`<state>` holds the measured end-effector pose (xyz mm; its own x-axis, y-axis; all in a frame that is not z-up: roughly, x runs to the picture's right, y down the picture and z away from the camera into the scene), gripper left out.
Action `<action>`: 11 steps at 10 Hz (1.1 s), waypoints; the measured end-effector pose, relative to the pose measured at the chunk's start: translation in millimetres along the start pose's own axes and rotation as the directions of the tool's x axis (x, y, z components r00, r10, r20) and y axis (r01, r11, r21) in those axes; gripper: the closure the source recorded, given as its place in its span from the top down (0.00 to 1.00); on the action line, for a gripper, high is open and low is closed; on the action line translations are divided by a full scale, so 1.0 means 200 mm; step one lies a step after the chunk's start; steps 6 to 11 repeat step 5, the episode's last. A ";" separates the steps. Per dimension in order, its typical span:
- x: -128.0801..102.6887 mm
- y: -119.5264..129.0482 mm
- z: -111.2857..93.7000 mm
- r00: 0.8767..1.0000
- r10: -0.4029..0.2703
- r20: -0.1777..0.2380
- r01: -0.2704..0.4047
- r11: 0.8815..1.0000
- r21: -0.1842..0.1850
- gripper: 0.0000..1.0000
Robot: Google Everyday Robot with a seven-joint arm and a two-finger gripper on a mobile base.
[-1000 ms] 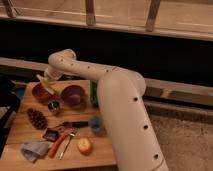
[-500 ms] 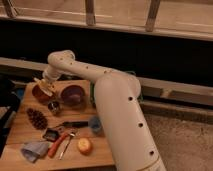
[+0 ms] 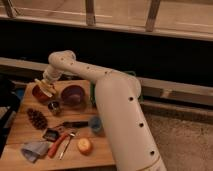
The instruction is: Place banana in red bowl
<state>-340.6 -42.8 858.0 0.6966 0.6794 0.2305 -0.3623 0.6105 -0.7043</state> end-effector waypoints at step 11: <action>0.00 0.00 0.00 1.000 0.002 0.000 -0.002 1.000 -0.001 0.74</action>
